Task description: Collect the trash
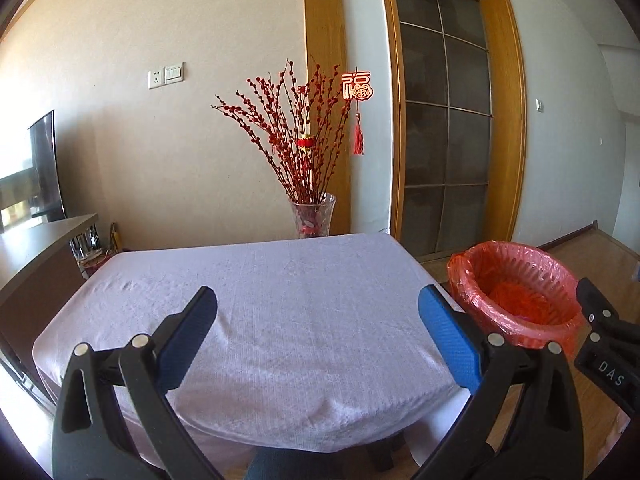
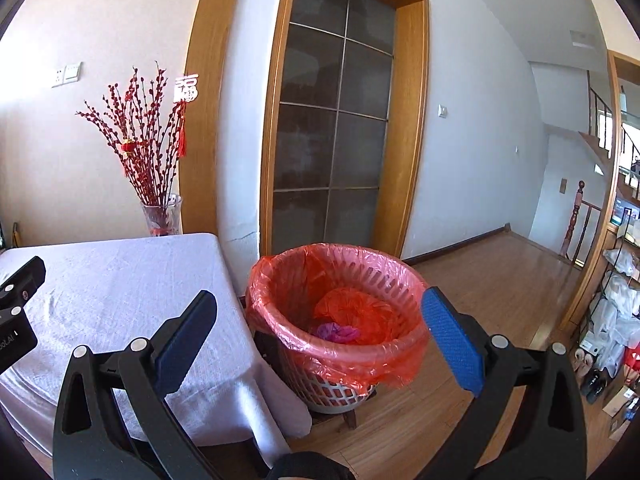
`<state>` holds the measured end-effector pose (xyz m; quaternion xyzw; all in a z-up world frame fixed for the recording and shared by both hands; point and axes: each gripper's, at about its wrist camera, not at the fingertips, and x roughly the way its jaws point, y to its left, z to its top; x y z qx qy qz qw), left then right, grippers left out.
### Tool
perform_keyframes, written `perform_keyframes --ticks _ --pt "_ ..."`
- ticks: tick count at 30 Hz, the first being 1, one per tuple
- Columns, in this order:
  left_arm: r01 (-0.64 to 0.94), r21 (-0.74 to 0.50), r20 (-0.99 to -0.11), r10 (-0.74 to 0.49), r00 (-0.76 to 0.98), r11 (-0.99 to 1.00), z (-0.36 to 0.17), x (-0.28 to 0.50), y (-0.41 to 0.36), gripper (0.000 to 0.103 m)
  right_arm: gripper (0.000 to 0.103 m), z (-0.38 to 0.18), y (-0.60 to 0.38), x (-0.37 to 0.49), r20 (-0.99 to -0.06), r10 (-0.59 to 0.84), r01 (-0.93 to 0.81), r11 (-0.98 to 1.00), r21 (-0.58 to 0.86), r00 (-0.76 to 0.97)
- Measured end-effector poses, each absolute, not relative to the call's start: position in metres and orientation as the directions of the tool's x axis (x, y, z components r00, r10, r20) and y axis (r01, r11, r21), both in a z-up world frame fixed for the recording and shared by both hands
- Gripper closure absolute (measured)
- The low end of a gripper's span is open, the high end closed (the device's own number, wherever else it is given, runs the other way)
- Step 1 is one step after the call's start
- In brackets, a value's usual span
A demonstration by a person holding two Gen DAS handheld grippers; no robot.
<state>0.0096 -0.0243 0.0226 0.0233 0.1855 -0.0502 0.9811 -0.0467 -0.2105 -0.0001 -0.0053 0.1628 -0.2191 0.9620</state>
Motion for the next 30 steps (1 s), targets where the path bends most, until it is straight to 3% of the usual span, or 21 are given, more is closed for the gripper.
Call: perform_keyframes --ticks 30 --pt "0.112 0.006 -0.453 -0.097 0.886 0.994 0.003 0.009 -0.028 0.004 0.002 -0.02 -0.219 -0.047 -0.415 -0.409 0.428 0.902 -0.051 0.813"
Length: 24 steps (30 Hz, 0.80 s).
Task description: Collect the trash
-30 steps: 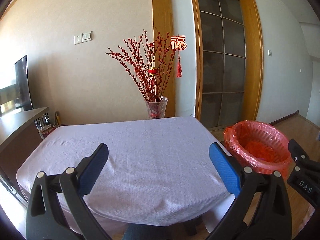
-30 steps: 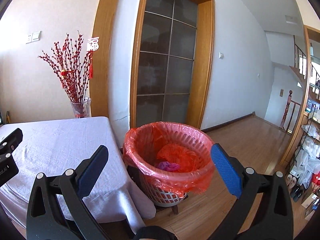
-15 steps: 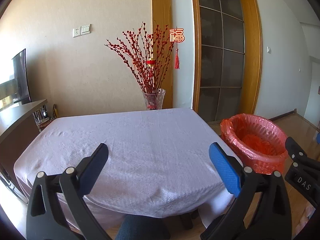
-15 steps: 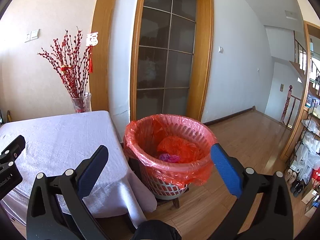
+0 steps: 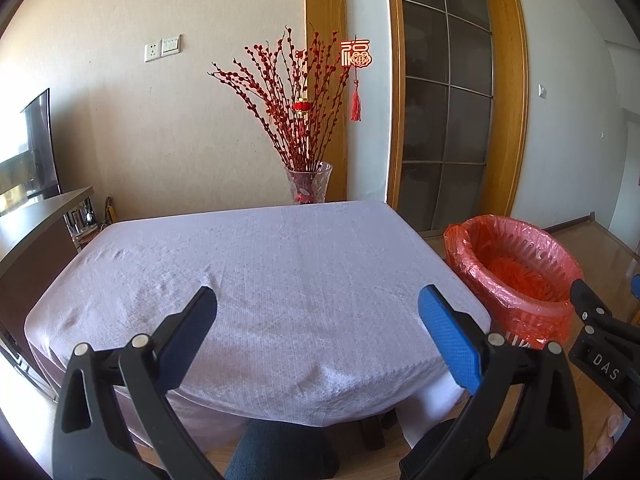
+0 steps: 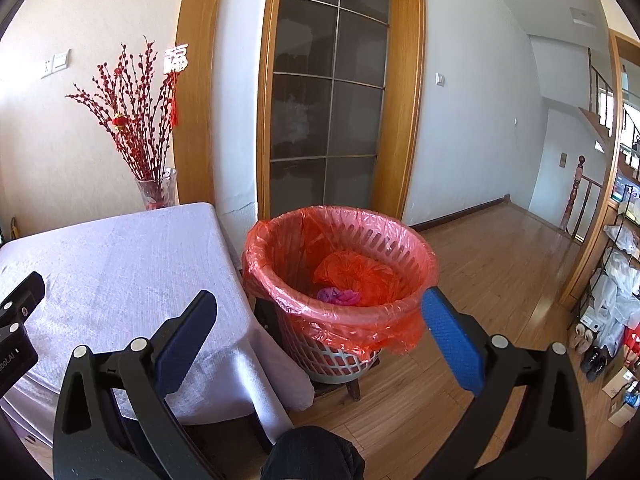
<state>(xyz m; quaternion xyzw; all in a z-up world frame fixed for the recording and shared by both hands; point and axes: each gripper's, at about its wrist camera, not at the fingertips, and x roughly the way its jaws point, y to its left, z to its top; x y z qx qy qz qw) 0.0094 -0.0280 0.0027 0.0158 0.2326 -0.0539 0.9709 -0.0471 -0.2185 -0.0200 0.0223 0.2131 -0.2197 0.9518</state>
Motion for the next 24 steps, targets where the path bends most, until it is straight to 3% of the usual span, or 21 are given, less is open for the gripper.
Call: perform_keyframes --ticks 24 --pt "0.088 -0.007 -0.445 -0.082 0.892 0.996 0.0084 0.0094 -0.0246 0.004 0.002 -0.0167 -0.2157 -0.045 -0.41 -0.397 0.413 0.909 -0.055 0.821"
